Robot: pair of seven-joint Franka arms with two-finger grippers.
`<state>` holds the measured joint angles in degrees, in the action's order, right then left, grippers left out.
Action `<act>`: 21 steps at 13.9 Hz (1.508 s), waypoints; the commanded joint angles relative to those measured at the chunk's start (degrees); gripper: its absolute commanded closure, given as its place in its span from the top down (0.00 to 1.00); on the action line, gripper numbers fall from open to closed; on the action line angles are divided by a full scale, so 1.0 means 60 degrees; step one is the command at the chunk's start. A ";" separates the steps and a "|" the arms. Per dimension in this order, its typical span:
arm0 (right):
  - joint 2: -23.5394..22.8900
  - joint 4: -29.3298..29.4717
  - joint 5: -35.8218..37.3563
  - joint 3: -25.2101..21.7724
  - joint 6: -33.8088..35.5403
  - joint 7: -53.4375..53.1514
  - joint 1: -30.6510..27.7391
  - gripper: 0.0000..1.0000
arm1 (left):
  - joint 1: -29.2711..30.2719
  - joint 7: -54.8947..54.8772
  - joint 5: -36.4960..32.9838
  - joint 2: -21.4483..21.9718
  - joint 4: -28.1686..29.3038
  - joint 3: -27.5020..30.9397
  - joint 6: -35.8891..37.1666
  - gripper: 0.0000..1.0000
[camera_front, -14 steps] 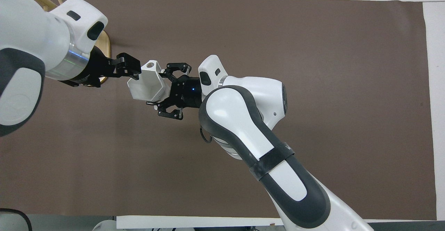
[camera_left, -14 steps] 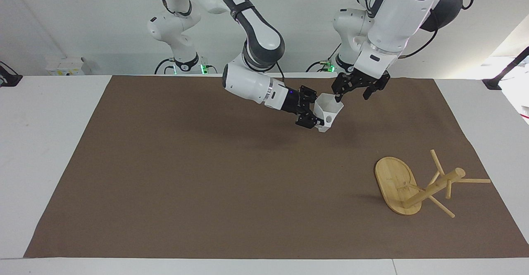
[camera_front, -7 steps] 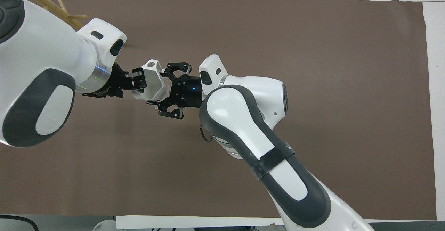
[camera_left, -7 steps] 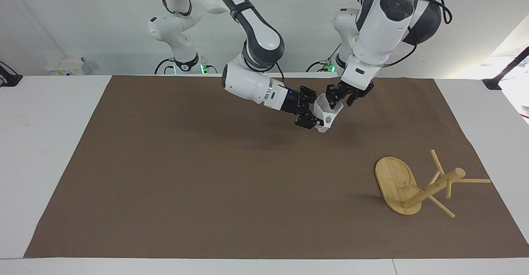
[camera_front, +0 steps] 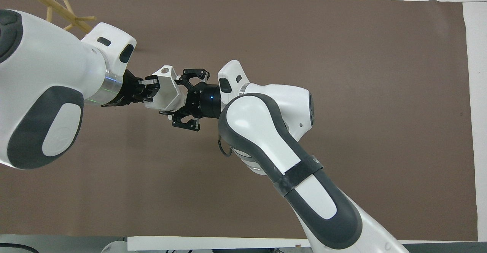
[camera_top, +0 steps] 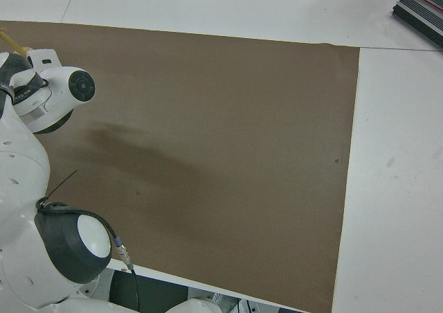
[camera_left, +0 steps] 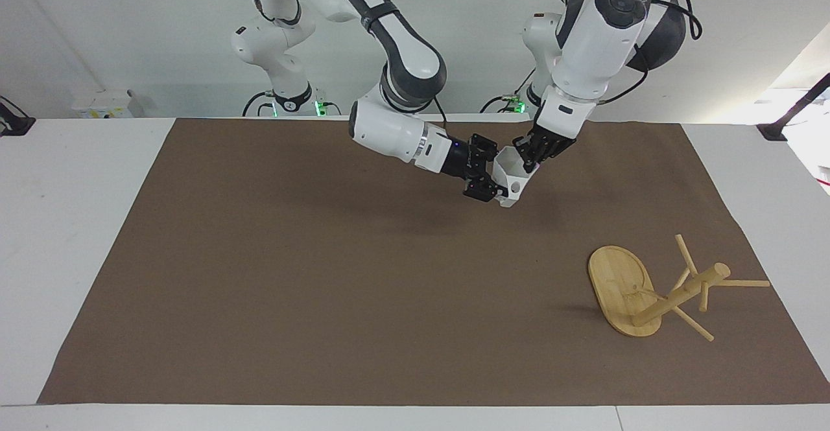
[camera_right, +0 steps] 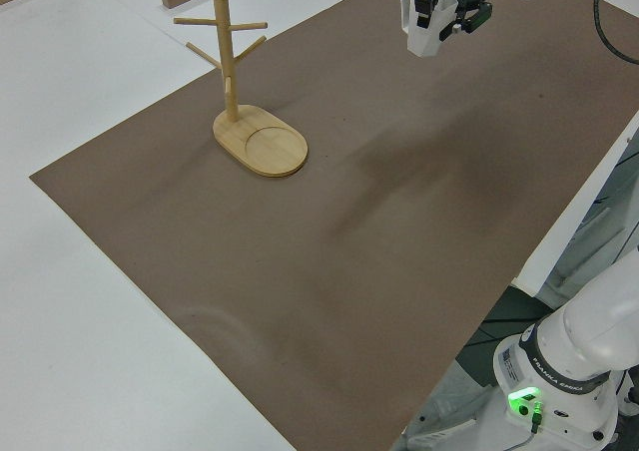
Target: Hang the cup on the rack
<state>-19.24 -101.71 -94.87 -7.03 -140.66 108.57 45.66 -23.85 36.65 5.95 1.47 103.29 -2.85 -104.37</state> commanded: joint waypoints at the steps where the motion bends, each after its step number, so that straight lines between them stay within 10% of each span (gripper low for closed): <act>1: 0.0626 -0.0318 -0.0258 -0.0014 0.0035 -0.0077 -0.0139 0.99 | -0.0024 -0.0088 -0.0113 0.0312 0.0466 0.0108 -0.0212 0.00; 5: 0.1388 -0.1795 -0.0068 -0.0044 0.2401 0.1016 -0.2226 0.99 | 0.0281 0.0000 -0.0113 0.0515 0.1062 0.0123 -0.1114 0.00; 10: 0.1434 -0.1670 0.4332 -0.0073 0.4298 0.0602 -0.5408 0.99 | 0.1659 -0.0072 0.0775 0.1615 0.4695 0.0108 -0.6987 0.00; 14: 0.1711 -0.0616 0.8764 -0.0146 0.4400 -0.2138 -0.6669 0.99 | 0.2201 -0.1008 0.1774 0.0360 0.4788 0.0108 -0.9421 0.00; 21: 0.2180 0.2343 1.4838 -0.0146 0.7792 -0.5707 -0.7772 0.99 | 0.2831 -0.1670 0.1967 -0.1475 0.3059 0.0093 -0.9675 0.00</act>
<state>-5.95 -93.09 -12.13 -8.63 -99.96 82.58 -1.34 -8.17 28.66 16.52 -5.32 124.09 -1.79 -161.73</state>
